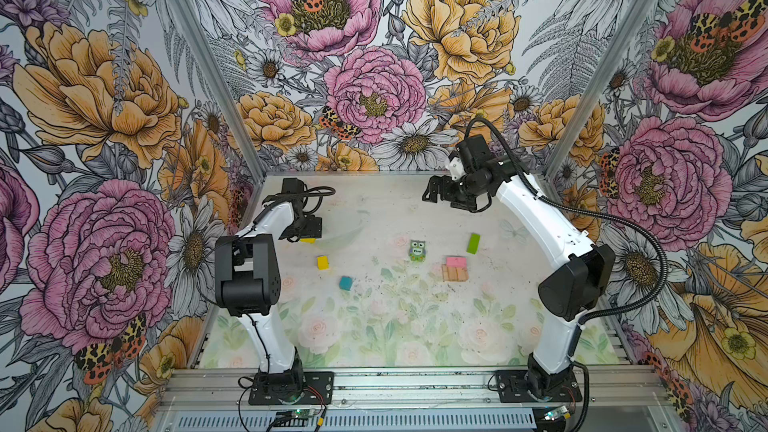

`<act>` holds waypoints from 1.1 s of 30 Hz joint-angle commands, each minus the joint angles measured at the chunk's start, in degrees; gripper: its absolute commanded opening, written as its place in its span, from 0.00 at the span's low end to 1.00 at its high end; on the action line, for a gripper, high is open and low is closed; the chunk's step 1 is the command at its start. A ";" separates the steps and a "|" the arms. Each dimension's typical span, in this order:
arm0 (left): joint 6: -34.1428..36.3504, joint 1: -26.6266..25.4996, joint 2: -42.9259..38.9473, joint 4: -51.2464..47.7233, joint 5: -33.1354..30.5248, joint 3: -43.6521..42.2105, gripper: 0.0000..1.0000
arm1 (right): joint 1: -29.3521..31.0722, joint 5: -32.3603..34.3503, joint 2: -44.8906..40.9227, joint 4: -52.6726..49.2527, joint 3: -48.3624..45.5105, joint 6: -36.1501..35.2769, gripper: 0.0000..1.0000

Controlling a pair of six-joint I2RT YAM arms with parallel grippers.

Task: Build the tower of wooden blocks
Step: 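Open and raise the right gripper while the left gripper moves over the yellow block, then lower the left gripper and close it on the yellow rectangular block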

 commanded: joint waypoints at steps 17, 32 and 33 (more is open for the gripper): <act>4.58 -0.34 7.38 0.24 1.12 6.55 0.92 | -2.42 -0.64 -0.13 0.06 -0.44 1.44 0.97; 4.66 -0.90 8.91 0.11 1.56 5.95 0.91 | -2.54 0.25 -2.14 0.10 -3.20 2.05 0.97; 4.63 -0.88 8.98 0.10 1.58 5.95 0.90 | -2.55 0.25 -2.31 0.19 -3.44 2.10 0.97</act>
